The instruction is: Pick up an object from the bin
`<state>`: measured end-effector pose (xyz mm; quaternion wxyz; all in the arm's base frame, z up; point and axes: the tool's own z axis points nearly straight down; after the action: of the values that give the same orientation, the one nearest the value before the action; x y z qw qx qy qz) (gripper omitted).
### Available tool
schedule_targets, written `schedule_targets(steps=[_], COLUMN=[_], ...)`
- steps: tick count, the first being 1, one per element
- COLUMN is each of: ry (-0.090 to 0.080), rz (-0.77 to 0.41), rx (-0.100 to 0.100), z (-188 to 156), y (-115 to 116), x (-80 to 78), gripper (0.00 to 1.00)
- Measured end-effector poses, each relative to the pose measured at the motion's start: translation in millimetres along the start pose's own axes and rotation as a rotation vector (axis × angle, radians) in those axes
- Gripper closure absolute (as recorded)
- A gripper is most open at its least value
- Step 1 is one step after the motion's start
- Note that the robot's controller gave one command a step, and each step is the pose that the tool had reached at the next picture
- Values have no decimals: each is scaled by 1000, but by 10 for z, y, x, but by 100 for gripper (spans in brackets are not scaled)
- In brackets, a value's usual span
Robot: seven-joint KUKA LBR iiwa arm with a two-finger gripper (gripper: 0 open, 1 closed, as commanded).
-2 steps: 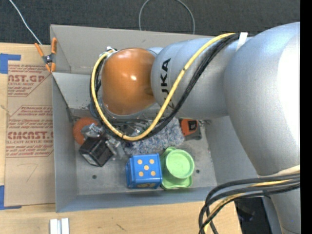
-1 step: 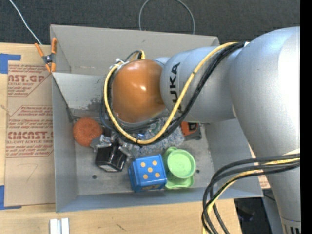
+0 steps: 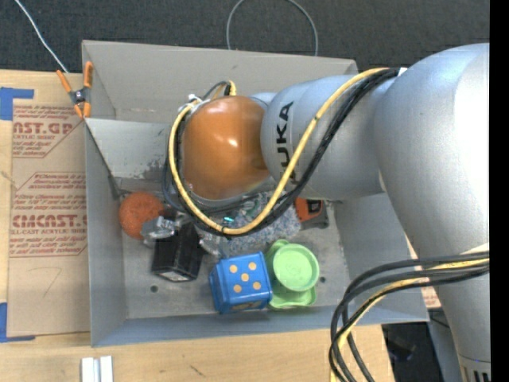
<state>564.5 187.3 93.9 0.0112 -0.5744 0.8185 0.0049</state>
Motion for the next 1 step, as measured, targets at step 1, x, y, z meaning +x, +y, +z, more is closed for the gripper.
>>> schedule_targets(steps=[1], ry=[0], rz=[0], rx=[-1], z=[2], y=[3], x=[-1], gripper=[100])
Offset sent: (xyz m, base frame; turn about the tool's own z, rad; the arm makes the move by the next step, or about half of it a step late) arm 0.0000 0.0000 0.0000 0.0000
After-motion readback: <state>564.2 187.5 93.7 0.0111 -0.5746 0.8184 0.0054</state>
